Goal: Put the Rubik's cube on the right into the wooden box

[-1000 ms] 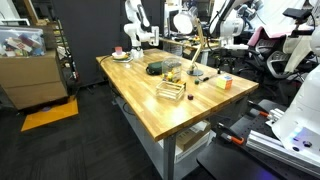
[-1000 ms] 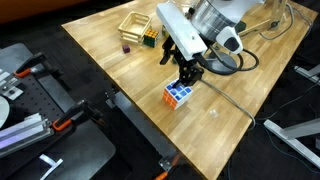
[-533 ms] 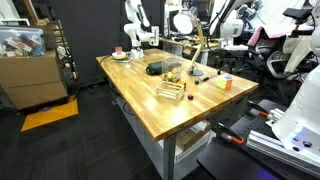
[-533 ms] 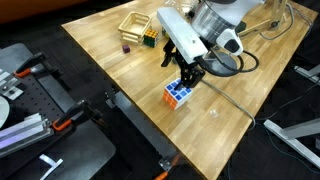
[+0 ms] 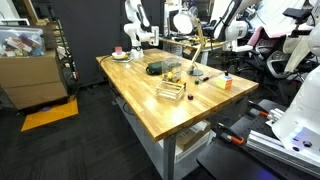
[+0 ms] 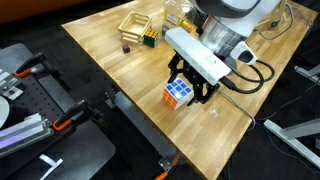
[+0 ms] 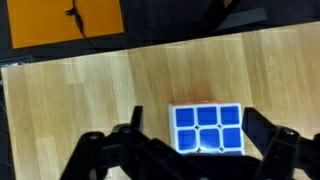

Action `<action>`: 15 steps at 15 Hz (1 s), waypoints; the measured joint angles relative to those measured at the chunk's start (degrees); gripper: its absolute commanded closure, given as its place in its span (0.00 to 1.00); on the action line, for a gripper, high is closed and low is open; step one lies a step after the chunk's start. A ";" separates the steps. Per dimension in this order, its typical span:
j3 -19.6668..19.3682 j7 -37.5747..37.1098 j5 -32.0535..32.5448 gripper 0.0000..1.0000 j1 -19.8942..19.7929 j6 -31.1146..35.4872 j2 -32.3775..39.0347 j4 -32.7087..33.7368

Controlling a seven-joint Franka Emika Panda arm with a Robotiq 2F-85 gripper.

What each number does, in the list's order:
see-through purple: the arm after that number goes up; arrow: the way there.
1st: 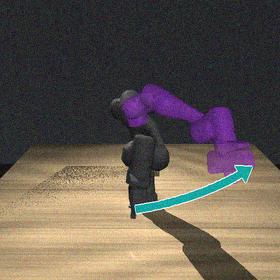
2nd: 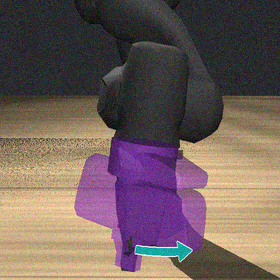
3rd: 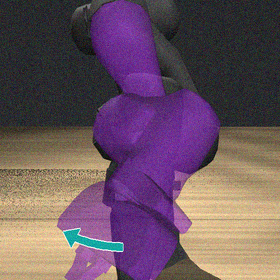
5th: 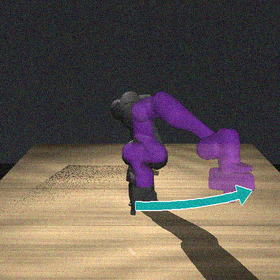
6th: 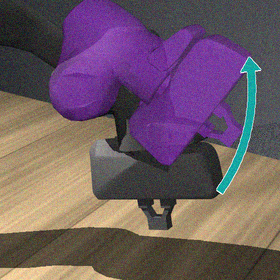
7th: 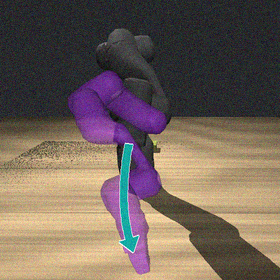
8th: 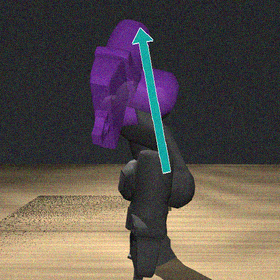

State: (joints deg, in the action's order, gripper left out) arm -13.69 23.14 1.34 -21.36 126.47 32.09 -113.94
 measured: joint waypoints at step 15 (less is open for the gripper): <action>1.71 3.58 2.52 0.00 -0.31 -0.19 1.82 1.87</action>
State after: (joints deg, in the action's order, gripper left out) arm -11.98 26.72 3.86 -21.67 126.28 33.90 -112.07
